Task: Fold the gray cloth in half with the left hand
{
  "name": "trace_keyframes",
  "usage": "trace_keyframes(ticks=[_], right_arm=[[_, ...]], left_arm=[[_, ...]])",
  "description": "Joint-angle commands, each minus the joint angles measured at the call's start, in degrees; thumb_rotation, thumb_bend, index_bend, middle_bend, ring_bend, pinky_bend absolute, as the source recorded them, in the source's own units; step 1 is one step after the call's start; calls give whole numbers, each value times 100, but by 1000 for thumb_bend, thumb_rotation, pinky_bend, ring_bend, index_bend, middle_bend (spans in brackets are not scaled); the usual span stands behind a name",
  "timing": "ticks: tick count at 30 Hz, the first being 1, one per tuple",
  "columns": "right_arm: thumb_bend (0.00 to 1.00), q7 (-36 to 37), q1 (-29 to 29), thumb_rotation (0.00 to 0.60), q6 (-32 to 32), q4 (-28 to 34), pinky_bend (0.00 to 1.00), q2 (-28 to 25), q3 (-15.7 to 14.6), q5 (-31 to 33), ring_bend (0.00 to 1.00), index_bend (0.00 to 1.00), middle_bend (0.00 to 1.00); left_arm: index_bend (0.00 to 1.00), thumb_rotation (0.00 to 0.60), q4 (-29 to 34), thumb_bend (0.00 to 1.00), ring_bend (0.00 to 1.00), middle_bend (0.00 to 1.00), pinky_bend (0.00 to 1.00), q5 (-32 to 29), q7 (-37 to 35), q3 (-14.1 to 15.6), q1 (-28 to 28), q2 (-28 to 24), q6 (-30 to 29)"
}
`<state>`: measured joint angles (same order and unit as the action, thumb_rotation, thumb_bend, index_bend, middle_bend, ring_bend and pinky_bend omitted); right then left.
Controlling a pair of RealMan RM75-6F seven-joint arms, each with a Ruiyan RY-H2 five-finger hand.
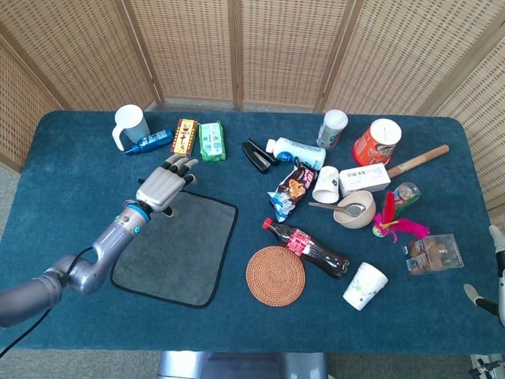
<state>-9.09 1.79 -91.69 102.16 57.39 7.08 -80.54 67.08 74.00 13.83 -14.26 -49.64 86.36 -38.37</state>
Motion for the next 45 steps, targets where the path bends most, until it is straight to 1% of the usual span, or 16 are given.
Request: trace_keyframes(ticks=[1, 3, 4, 7, 13, 16, 20, 26, 33, 40, 45], right_arm=[[0, 36, -4, 600, 17, -15, 0, -16, 10, 21, 0, 0, 0], [0, 62, -11, 600, 32, -26, 0, -21, 10, 22, 0, 0, 0], [0, 80, -20, 600, 70, -28, 0, -23, -1, 28, 0, 0, 0], [0, 127, -25, 600, 93, -32, 0, -42, -3, 37, 0, 0, 0], [0, 189, -3, 600, 51, -21, 0, -68, -9, 6, 0, 0, 0], [0, 231, -6, 600, 41, -35, 0, -58, -15, -34, 0, 0, 0], [0, 239, -1, 600, 33, -44, 0, -58, -17, -31, 0, 0, 0], [0, 266, 10, 600, 9, -40, 0, -72, -11, -27, 0, 0, 0], [0, 323, 32, 600, -35, -21, 0, -92, -25, -84, 0, 0, 0], [0, 338, 62, 600, -100, 3, 0, -106, -44, -152, 0, 0, 0], [0, 333, 63, 600, -105, 13, 0, -105, -46, -161, 0, 0, 0]], left_arm=[[319, 600, -202, 143, 0, 0, 0, -140, 112, -6, -150, 167, 101], [330, 600, -386, 152, 0, 0, 0, -237, 238, 8, -274, 292, 187], [334, 600, -555, 157, 0, 0, 0, -242, 438, 39, -377, 418, 198], [340, 600, -814, 163, 0, 0, 0, -569, 651, 19, -505, 687, 284], [357, 600, -1050, 168, 0, 0, 0, -1052, 1081, 54, -655, 867, 347], [348, 600, -1193, 171, 0, 0, 0, -1446, 1481, 58, -785, 976, 391], [348, 600, -1207, 178, 0, 0, 0, -1768, 1732, 84, -899, 1029, 471], [370, 600, -1182, 231, 0, 0, 0, -2124, 1891, 118, -1038, 1044, 558], [416, 600, -1031, 233, 0, 0, 0, -2547, 2155, 284, -1227, 914, 614], [407, 600, -962, 235, 0, 0, 0, -2951, 2408, 462, -1399, 879, 594], [449, 600, -915, 232, 0, 0, 0, -3026, 2519, 595, -1542, 835, 557]])
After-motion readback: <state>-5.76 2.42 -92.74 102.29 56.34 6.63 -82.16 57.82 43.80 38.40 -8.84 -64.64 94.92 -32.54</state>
